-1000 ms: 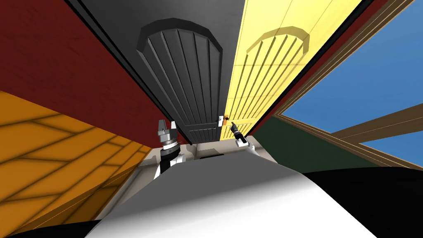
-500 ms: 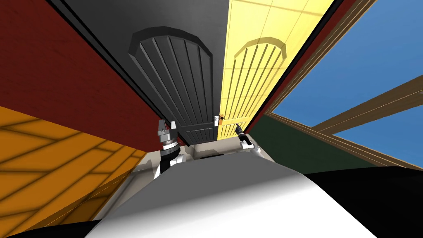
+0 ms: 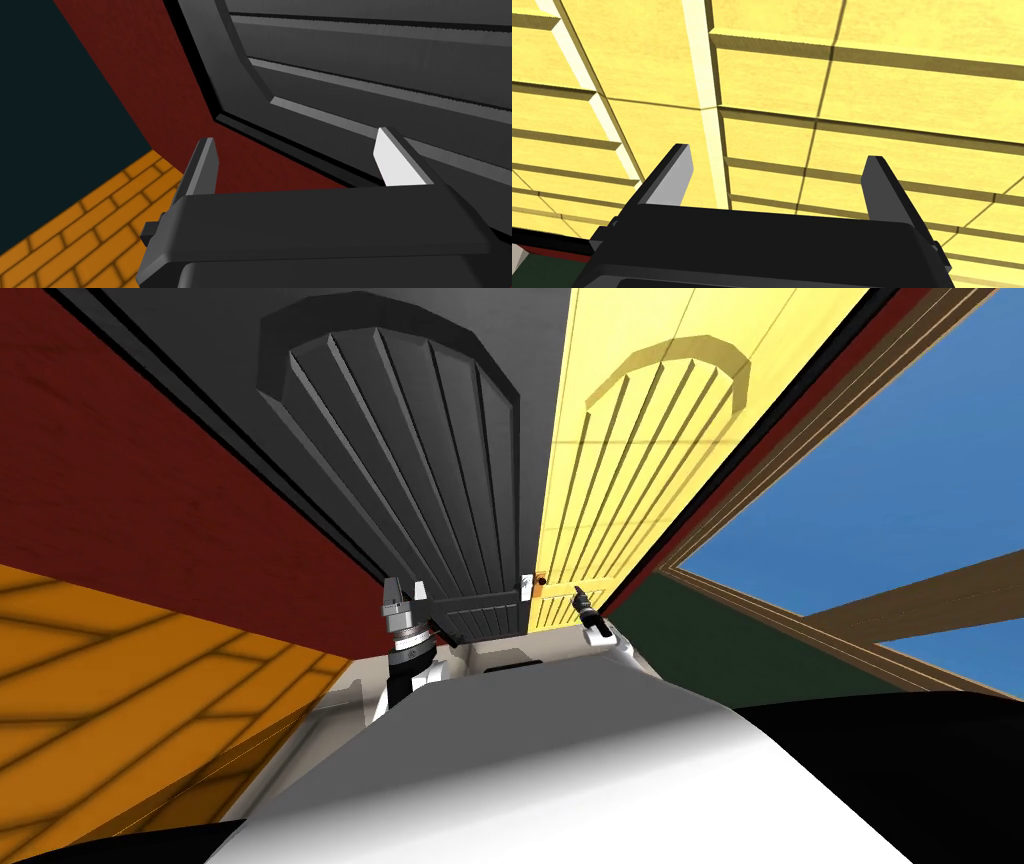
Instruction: Pull the door open
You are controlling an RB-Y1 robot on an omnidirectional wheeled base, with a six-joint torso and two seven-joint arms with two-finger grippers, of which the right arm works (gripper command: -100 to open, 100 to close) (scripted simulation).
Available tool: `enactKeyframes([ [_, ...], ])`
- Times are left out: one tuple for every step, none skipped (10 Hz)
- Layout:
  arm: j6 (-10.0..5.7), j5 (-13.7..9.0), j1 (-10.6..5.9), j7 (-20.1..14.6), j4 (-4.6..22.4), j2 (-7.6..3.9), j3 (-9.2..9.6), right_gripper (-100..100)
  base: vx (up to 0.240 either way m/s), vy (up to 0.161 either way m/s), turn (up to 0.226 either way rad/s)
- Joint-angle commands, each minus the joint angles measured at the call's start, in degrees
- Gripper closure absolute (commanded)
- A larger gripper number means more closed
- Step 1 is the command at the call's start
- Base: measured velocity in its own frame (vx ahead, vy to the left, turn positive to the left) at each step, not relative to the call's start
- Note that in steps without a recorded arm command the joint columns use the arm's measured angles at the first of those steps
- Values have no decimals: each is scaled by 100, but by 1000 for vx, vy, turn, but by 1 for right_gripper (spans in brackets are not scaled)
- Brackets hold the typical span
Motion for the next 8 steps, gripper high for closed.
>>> enactKeyframes([
  [-20, 15, -83, 6, -7, 72, 67, -100, 187, 26, 103],
  [-37, 32, -171, 5, -43, 157, 165, -100, 228, 73, 192],
  [-49, 47, -236, 5, -76, 222, 243, -100, 222, 100, 193],
  [-49, 47, -236, 5, -76, 222, 243, -100, 127, 94, 68],
  [-66, 66, -322, 4, -125, 312, 354, -100, 129, 132, 150],
  [-54, 56, -275, 6, -94, 264, 301, -100, 71, 64, 36],
  [-54, 56, -275, 6, -94, 264, 301, 100, -10, -8, -35],
  [-54, 56, -275, 6, -94, 264, 301, 100, -26, -24, 10],
])
